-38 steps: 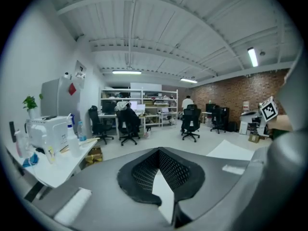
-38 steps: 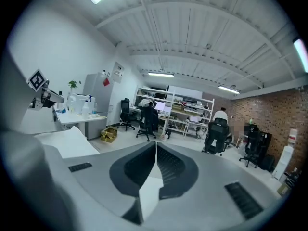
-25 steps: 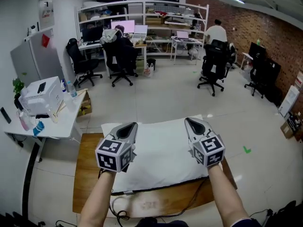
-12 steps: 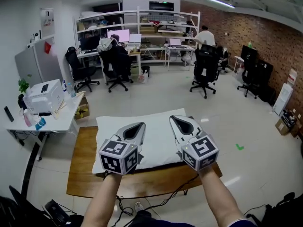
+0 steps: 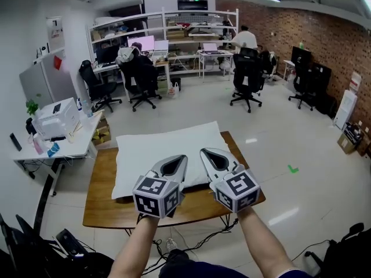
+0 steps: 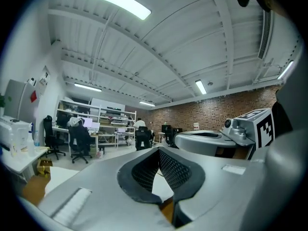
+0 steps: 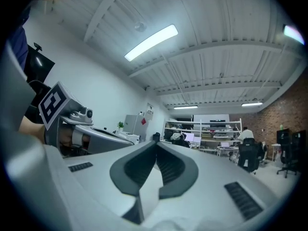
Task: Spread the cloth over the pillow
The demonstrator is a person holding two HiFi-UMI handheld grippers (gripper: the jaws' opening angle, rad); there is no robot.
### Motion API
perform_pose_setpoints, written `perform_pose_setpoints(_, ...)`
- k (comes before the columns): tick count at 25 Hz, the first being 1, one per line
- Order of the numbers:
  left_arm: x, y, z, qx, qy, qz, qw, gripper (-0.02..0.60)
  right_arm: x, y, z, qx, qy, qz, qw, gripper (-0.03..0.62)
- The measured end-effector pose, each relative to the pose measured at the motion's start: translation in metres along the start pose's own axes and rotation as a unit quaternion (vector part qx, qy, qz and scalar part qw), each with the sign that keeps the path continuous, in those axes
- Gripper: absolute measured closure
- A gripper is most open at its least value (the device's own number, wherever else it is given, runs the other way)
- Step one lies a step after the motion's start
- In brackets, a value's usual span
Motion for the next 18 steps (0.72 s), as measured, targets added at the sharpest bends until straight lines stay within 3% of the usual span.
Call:
perform_pose_setpoints(8, 0.003, 0.002, 0.052, -0.045, 0.028, -0.029, 0.9982, 0.580, -0.011, 0.015, 0.046, -0.042, -0.049, -0.019, 0.998, 0.594)
perform_pose_setpoints(13, -0.004, 0.005, 0.061, -0.061, 0.026, -0.040, 0.9970, 0.580, -0.016, 0.015, 0.062, -0.057, -0.086, -0.023, 0.994, 0.594)
perform_pose_setpoints(18, -0.008, 0.008, 0.062, -0.054, 0.033, -0.043, 0.9970, 0.580, -0.019, 0.011, 0.067, -0.062, -0.086, -0.025, 0.994, 0.594)
Point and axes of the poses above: the fingertips, and each gripper's own axes: y backward along the fingers, x to its right, z out of its underside, the point moved 6 cm from there along y, backward along the fingers, and after that the axes turned 11 degrees about y, right-handed, at the moved point
